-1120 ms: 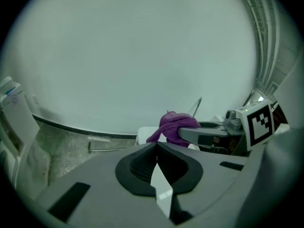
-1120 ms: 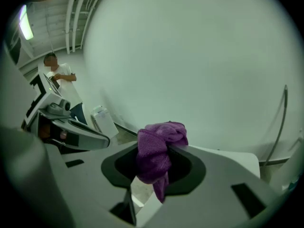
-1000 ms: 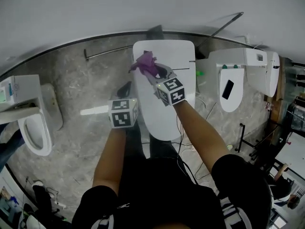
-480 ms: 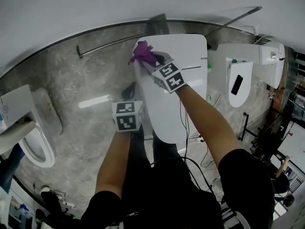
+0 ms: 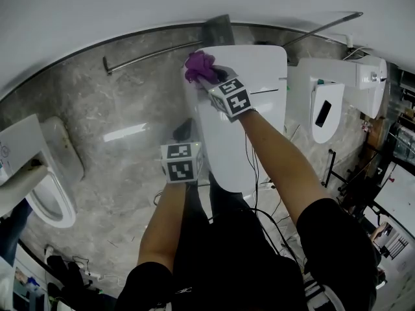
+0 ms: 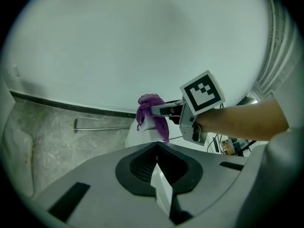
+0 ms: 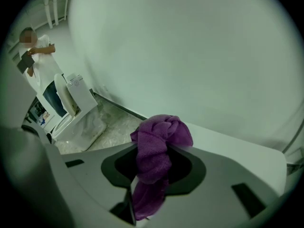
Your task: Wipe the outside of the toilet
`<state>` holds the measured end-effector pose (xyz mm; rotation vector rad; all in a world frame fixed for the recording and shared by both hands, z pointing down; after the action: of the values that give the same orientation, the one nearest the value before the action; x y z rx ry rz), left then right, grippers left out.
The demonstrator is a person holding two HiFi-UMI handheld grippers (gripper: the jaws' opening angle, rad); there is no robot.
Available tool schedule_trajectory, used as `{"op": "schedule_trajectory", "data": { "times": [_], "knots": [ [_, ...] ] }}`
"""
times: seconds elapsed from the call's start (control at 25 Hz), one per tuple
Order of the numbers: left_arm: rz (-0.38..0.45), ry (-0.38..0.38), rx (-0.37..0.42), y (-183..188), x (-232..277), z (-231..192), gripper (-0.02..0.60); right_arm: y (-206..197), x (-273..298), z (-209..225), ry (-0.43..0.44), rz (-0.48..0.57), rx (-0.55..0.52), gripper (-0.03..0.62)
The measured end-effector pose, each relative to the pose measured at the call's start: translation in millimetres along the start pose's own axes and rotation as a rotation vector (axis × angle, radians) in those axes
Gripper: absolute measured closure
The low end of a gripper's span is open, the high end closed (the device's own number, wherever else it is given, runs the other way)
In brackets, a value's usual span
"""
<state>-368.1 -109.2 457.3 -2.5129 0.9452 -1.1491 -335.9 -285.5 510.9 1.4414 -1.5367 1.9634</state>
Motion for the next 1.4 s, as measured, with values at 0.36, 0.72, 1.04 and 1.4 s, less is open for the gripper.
{"op": "schedule_trajectory", "data": {
  "times": [0.36, 0.72, 1.04, 1.4],
  "knots": [
    [-0.006, 0.023, 0.017, -6, -3, 3, 0.574, -6, 0, 9, -0.048, 0.014, 0.013, 0.468],
    [-0.001, 0.113, 0.029, -17, -6, 1, 0.574, -29, -10, 47, -0.103, 0.048, 0.163, 0.467],
    [0.022, 0.145, 0.081, -2, 17, 22, 0.574, -47, -16, 87, -0.137, 0.06, 0.161, 0.467],
    [-0.002, 0.13, 0.08, -7, 67, 60, 0.574, -76, -28, 159, -0.223, 0.072, 0.205, 0.467]
  ]
}}
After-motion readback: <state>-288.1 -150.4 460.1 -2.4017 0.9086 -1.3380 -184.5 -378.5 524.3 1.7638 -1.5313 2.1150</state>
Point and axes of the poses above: the fingertips, and each gripper's own axes: x forward along the fingers, z to its right, y out of its top, the point moved 6 cm from there along -x, backward along the fingers, and after that the axes turned 14 degrees about -y, right-handed, at the moved point
